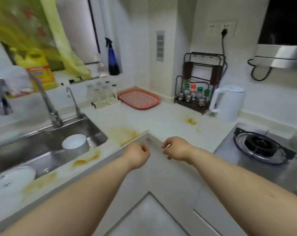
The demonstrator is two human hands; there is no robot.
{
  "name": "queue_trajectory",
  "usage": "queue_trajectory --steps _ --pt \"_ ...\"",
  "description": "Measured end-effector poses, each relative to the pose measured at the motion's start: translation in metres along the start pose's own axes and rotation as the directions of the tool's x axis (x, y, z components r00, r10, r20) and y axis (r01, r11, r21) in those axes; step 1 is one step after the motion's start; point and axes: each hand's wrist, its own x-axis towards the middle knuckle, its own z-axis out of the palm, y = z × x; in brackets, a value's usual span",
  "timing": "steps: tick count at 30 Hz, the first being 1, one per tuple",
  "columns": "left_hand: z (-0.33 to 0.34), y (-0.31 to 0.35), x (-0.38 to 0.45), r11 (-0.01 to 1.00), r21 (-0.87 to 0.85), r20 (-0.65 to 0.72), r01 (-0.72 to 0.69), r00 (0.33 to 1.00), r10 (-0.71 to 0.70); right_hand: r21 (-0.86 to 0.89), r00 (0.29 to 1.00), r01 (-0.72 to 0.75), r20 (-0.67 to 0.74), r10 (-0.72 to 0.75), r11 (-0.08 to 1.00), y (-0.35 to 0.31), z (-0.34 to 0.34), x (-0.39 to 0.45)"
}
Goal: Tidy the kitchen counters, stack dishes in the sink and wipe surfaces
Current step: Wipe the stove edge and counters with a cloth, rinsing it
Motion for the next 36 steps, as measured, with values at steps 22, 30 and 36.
queue_trajectory --steps 22,30,36 --pt "-0.282 -0.296 -0.003 0.88 -0.195 -0.426 0.434 0.77 -0.474 -0.085 0.801 0.549 0.336 -0.495 0.831 -0.371 0.237 0.162" --pt "-0.356 -0.326 0.098 0.837 -0.167 -0.578 0.522 0.636 -0.511 0.164 0.801 0.557 0.151 -0.579 0.814 -0.459 0.224 0.274" --pt "-0.406 -0.342 0.162 0.823 -0.123 -0.759 0.555 0.482 -0.438 0.469 0.845 0.447 0.06 -0.532 0.762 -0.524 0.227 0.352"
